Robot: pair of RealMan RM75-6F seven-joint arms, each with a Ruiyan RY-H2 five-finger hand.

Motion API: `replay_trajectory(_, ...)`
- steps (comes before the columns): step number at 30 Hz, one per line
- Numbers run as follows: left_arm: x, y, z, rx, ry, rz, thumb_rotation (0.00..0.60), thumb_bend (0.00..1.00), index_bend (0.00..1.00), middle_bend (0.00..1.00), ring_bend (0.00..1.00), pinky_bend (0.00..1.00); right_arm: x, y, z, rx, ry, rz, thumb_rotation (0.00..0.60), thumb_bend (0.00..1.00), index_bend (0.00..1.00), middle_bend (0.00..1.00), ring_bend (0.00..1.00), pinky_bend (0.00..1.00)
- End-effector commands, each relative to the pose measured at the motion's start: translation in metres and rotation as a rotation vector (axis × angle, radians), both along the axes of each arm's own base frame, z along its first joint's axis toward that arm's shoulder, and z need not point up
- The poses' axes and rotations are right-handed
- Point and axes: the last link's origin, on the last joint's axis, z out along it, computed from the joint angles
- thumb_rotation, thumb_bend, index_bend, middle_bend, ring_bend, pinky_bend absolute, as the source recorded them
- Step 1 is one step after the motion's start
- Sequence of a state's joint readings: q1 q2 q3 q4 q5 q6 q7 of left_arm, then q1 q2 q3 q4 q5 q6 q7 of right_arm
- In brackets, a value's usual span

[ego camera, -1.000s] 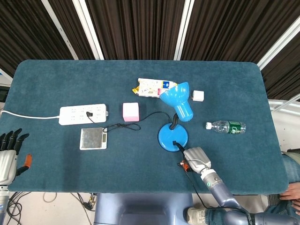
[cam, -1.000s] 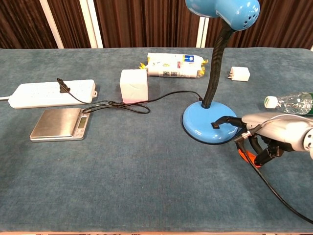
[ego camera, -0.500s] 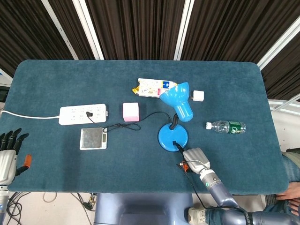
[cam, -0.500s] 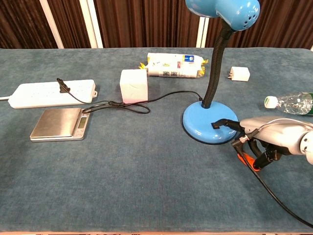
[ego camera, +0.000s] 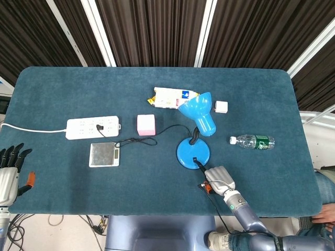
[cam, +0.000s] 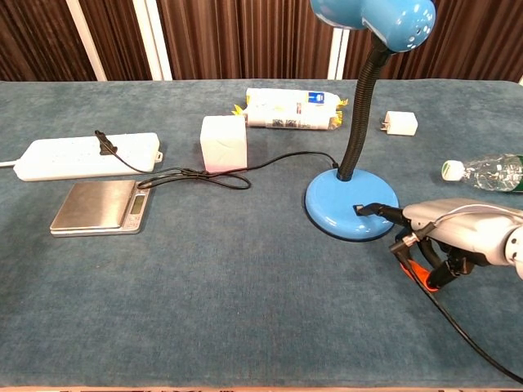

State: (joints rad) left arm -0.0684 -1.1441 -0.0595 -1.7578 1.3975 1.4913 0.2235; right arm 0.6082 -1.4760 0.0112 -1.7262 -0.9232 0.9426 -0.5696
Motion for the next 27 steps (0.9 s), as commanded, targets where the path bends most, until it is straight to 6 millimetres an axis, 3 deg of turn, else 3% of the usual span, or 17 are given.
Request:
replay_trajectory(1, 0.0, 0.0, 0.0, 0.001, 0.0, 0.0, 0.6, 0.46, 0.17, 0.04, 0.0, 0.0, 0.004, -0.006, 0.007, -0.033, -0.02, -0.002, 0.6, 0.62, 0.0, 0.54, 0.64, 1.0)
replay_trajectory(3, 0.0, 0.0, 0.0, 0.001, -0.001, 0.002, 0.6, 0.46, 0.17, 0.04, 0.0, 0.0, 0.008, -0.009, 0.016, -0.065, -0.044, -0.002, 0.6, 0.62, 0.0, 0.54, 0.62, 1.0)
replay_trajectory(7, 0.0, 0.0, 0.001, 0.0, -0.001, 0.0, 0.6, 0.46, 0.17, 0.04, 0.0, 0.0, 0.014, -0.011, 0.058, -0.153, -0.089, -0.02, 0.6, 0.62, 0.0, 0.53, 0.55, 1.0)
replay_trajectory(9, 0.0, 0.0, 0.001, 0.001, 0.0, -0.001, 0.6, 0.46, 0.17, 0.04, 0.0, 0.0, 0.012, -0.007, 0.077, -0.191, -0.097, -0.044, 0.6, 0.56, 0.0, 0.51, 0.51, 1.0)
replay_trajectory(12, 0.0, -0.001, 0.0, 0.001, 0.001, -0.001, 0.6, 0.46, 0.17, 0.04, 0.0, 0.0, 0.007, 0.002, 0.106, -0.272, -0.103, -0.067, 0.6, 0.39, 0.0, 0.41, 0.42, 1.0)
replay_trajectory(16, 0.001, -0.001, 0.0, 0.003, 0.005, -0.003, 0.6, 0.46, 0.17, 0.04, 0.0, 0.0, -0.012, 0.028, 0.136, -0.351, -0.107, -0.092, 0.6, 0.32, 0.0, 0.27, 0.26, 1.0)
replay_trajectory(17, 0.001, -0.001, 0.0, 0.004, 0.006, -0.003, 0.6, 0.46, 0.17, 0.04, 0.0, 0.0, -0.016, 0.034, 0.14, -0.358, -0.117, -0.093, 0.6, 0.31, 0.0, 0.23, 0.21, 0.93)
replay_trajectory(19, 0.001, -0.002, 0.0, 0.006, 0.007, -0.004, 0.6, 0.46, 0.17, 0.04, 0.0, 0.0, -0.029, 0.046, 0.15, -0.386, -0.135, -0.096, 0.6, 0.28, 0.0, 0.17, 0.15, 0.47)
replay_trajectory(20, 0.001, -0.002, 0.0, 0.006, 0.007, -0.003, 0.6, 0.46, 0.17, 0.04, 0.0, 0.0, -0.035, 0.05, 0.154, -0.398, -0.142, -0.092, 0.6, 0.26, 0.0, 0.14, 0.13, 0.18)
replay_trajectory(21, 0.001, -0.002, 0.0, 0.007, 0.007, -0.003, 0.6, 0.46, 0.17, 0.04, 0.0, 0.0, -0.039, 0.054, 0.157, -0.409, -0.148, -0.085, 0.6, 0.25, 0.0, 0.11, 0.11, 0.01)
replay_trajectory(27, 0.002, -0.003, 0.0, 0.01, 0.01, -0.005, 0.6, 0.46, 0.17, 0.04, 0.0, 0.0, -0.077, 0.079, 0.17, -0.548, -0.114, -0.013, 0.6, 0.24, 0.0, 0.06, 0.03, 0.0)
